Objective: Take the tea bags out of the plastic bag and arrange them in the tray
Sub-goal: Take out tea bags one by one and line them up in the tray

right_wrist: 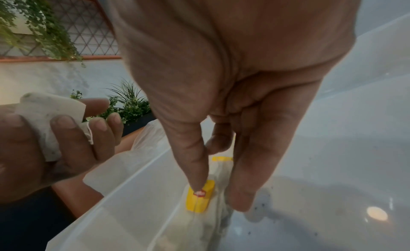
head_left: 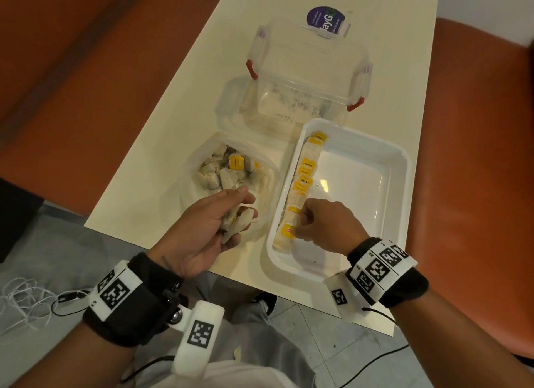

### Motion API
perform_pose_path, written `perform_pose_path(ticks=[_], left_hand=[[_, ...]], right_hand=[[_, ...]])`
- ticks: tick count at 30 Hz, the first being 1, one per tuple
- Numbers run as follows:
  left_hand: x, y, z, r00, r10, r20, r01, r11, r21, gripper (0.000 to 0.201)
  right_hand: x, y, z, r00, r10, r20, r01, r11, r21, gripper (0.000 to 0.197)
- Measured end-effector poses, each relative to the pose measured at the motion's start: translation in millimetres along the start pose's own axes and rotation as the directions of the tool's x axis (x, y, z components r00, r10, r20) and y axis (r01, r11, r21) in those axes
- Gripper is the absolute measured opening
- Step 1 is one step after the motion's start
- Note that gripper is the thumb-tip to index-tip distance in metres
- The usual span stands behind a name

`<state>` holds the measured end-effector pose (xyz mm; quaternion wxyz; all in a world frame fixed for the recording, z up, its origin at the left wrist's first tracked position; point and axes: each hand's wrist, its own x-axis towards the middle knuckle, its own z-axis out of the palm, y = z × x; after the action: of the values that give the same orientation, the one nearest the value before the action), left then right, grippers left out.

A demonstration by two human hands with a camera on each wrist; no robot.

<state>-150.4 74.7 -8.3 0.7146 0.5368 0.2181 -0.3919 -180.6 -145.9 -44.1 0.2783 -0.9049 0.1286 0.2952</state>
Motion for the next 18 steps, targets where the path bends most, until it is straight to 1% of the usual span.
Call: perform_pose_path(ticks=[4,6,9,11,13,15,18], left_hand=[[1,1,2,0.999,-0.032,0.043,0.037,0.99,-0.135,0.025],[1,3,4,0.996,-0.04,0.083,0.059,0.972,-0.229,0.02],[1,5,9,0.989,-0.038,0.144,0.084,0.94,-0.329,0.023],[3,7,14,0.987,-0.017,0.158,0.072,0.935,-0.349,0.028],[5,7,21,0.988,0.012,0.156,0.043,0.939,-0.342,0.033],[7,7,32,0.988,0.033,0.15,0.019,0.943,-0.333,0.038],[12,8,44,0.99,0.064,0.128,-0.018,0.944,-0.33,0.042]], right_hand=[[5,-1,3,1.0,0.007,-0.002,-0.007,0.994,0.107,0.022],[5,1,3,1.0,0.013,-0.01,-0.012,0.991,0.133,0.022],[0,5,-2,0.999,0.025,-0.036,-0.02,0.99,0.139,0.024],[-6,6,-9,0.996,0.019,-0.083,-0.007,0.99,0.142,0.024],[-15,4,-16,0.987,0.01,-0.162,0.027,0.973,0.228,0.027],[-27,-3,-23,0.973,0.001,-0.231,0.094,0.911,0.401,0.028],[-45,-19,-32,0.965,-0.039,-0.259,0.193,0.773,0.604,0.028]])
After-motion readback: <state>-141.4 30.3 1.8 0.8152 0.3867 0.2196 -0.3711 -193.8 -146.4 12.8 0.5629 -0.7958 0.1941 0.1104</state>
